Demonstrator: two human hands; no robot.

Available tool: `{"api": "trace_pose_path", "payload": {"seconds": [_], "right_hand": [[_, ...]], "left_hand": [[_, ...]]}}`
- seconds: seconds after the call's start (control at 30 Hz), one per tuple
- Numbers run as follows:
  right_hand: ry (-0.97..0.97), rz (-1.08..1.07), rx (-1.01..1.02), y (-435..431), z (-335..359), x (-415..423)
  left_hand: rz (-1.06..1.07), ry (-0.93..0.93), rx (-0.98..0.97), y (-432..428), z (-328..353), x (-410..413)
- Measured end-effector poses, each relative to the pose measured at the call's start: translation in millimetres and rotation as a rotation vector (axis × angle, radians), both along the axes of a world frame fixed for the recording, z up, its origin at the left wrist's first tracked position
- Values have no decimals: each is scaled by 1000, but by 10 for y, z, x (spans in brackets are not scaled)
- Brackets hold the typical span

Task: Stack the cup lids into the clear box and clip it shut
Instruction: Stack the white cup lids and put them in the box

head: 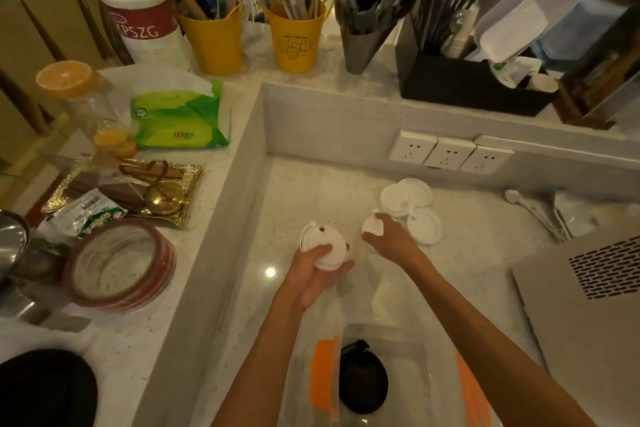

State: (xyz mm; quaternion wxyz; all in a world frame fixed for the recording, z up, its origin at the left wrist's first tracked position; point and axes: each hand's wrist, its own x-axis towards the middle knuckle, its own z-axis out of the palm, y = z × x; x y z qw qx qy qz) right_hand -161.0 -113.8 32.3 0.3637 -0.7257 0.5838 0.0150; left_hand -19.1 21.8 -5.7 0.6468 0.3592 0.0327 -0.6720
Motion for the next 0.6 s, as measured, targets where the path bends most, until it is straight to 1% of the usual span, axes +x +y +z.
{"api": "trace_pose_path", "payload": {"seconds": [0.03,0.1,0.2,0.27,0.33,0.4,0.5,0.6], "right_hand": [[111,-9,-53,-105,-82,6],[247,8,-67,-248,-228,21],[282,50,-75,-314,-442,60],[280,42,-101,-307,-508,104],[298,87,-90,-284,-497,133],[258,116,-86,-234,-454,125],[51,-21,-92,-61,-321,94],[-103,-104,-235,239,-98,134]], "left_hand": [[18,32,0,4,-51,22],[41,73,-6,27,-129,79],[51,112,-2,56,-192,225],[51,107,8,55,-223,307],[77,96,5,54,-256,350],[105,62,17,37,-237,338],[146,-84,65,-1,-117,232],[132,-249,66,-27,41,83]]}}
